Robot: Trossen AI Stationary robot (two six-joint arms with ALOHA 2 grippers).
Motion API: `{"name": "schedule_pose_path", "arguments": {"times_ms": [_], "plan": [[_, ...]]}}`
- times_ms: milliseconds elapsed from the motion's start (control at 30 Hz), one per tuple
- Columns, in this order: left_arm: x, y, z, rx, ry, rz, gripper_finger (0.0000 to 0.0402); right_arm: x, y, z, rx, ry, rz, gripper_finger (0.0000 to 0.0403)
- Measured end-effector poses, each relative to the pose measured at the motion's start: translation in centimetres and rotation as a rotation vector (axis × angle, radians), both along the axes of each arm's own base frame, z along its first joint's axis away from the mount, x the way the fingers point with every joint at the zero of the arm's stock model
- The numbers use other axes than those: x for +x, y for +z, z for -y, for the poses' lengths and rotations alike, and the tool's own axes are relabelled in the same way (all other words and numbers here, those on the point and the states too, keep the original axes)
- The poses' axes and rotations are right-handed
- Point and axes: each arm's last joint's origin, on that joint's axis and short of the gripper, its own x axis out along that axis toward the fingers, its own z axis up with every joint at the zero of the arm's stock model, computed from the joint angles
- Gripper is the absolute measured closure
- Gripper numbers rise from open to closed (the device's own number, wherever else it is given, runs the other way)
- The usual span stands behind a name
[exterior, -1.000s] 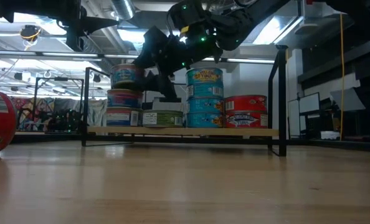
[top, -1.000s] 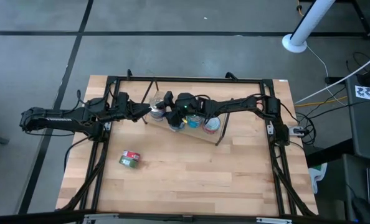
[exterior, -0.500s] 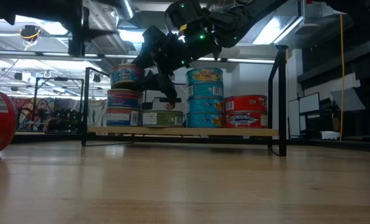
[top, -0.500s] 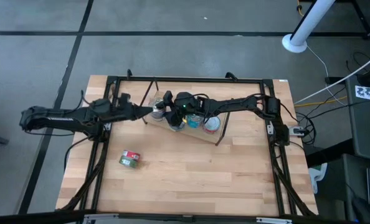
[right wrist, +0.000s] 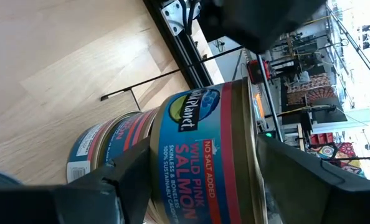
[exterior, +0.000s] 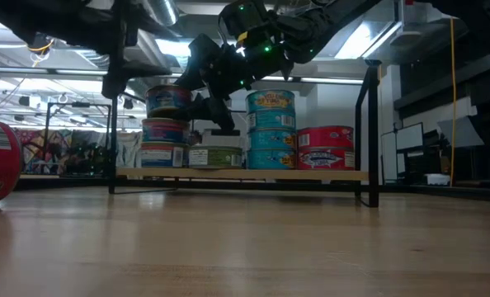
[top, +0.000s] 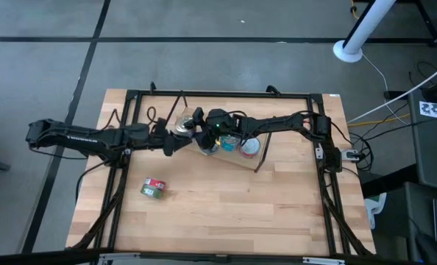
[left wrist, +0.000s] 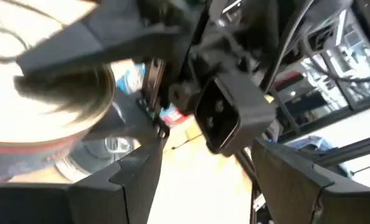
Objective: Stack canned seafood by type on shelf
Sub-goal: Stack the blue-pink tuna can on top of the blue-pink tuna can on the shelf
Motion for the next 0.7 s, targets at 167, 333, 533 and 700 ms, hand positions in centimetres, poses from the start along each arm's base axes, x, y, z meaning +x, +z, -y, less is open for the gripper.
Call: {"name": "schedule_pose_path", "arguments": {"times_ms": [167, 333, 533, 700], "plan": [[0.57, -0.84, 0.36, 0.003, 0.040, -0.050, 0.0160, 0.00, 0.01, 0.00, 0.000, 0.000, 0.001, 0.0132], [0.62, -0.96, 0.27, 0.037, 0.114, -0.060, 0.0160, 0.01, 0.01, 0.00, 0.000, 0.000, 0.002, 0.0132], [0.59, -0.92, 0.19, 0.043, 0.143, -0.057, 0.0160, 0.02, 0.01, -0.02, 0.000, 0.000, 0.002, 0.0132], [0.57, -0.92, 0.14, 0.046, 0.162, -0.057, 0.0160, 0.03, 0.04, -0.02, -0.001, 0.000, 0.006, 0.0132]]}}
